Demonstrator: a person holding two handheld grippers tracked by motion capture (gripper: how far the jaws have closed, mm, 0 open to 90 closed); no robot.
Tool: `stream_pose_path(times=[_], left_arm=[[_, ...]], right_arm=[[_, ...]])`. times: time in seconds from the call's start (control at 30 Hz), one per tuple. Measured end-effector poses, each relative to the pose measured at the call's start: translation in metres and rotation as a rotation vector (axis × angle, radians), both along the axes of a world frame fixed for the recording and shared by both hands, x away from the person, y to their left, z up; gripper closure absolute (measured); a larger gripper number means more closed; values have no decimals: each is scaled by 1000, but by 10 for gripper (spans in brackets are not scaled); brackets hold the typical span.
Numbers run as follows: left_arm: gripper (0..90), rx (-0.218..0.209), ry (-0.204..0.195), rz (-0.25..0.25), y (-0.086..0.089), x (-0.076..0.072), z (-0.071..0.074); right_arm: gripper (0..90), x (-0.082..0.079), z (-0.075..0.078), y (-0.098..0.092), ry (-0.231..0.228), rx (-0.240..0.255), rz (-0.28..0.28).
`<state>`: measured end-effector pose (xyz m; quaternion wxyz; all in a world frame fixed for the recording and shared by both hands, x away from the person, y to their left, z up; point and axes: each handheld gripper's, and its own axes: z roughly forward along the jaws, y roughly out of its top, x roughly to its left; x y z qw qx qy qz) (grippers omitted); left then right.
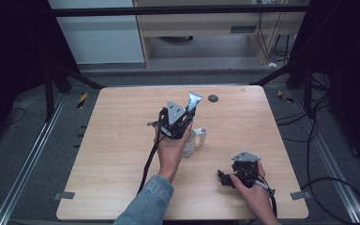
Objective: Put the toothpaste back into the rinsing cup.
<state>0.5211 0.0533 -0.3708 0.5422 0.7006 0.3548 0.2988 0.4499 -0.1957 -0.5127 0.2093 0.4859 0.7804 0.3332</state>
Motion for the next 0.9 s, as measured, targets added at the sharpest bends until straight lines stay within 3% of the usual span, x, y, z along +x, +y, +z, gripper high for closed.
stream_pose_path(times=[0.9], left_arm=[[779, 0, 59, -10, 3, 5, -36]], right_arm=[[5, 0, 0, 0, 0, -1, 0]])
